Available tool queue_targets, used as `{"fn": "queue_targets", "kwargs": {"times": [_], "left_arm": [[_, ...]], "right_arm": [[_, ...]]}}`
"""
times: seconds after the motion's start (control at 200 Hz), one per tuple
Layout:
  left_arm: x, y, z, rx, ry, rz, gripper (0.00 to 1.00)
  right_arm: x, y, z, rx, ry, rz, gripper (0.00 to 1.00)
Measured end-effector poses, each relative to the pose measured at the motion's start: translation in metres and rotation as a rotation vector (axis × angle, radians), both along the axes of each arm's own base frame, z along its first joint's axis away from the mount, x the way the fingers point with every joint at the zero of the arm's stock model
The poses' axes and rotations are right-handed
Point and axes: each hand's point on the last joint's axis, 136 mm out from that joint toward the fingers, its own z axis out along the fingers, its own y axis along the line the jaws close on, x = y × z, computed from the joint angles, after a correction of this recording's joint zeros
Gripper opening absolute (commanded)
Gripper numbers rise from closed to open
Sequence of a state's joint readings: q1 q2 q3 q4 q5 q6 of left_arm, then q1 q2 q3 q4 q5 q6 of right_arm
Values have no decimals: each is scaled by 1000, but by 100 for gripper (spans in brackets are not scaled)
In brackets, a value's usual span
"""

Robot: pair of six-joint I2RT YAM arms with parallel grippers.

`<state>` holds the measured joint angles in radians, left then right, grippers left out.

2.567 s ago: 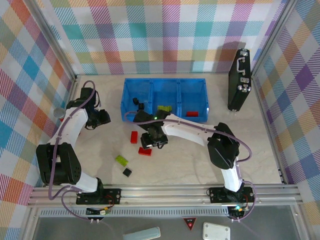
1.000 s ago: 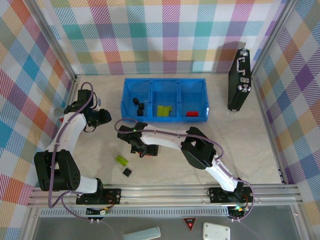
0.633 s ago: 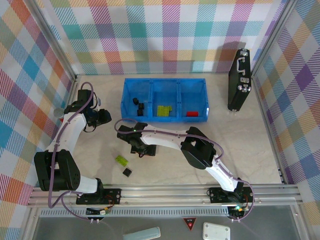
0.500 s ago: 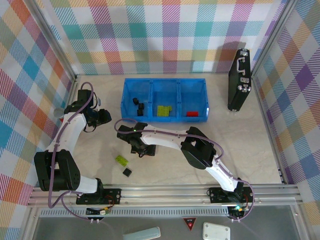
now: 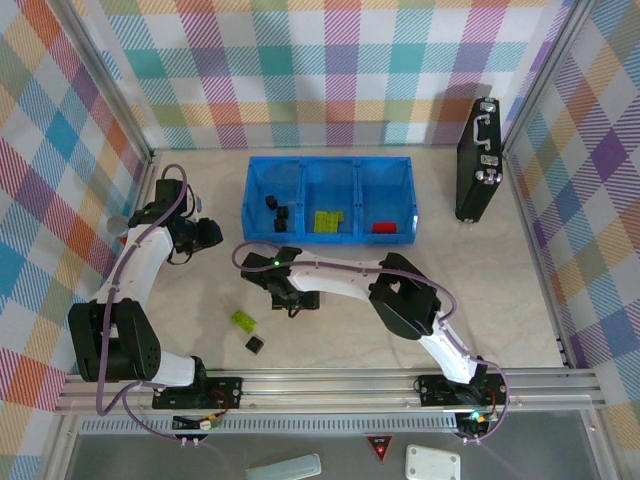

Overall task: Sort the legos into containers by color
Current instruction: Pick up the lego from the bottom-center of the table.

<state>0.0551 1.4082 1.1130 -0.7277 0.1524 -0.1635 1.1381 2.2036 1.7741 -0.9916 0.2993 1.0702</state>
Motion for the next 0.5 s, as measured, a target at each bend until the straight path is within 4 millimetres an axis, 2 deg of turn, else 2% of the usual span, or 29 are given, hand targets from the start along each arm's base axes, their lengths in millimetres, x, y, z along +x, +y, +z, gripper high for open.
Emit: {"fn": "queue_targets", "kwargs": {"times": [0.185,0.5], "left_arm": [[0,1,-3,6,12,3,39],[0,1,-6,5,20,3,39]], "right_arm": [[2,-31,1,-13,23,57,64],[16,-84,7,-4,46,50,64]]}}
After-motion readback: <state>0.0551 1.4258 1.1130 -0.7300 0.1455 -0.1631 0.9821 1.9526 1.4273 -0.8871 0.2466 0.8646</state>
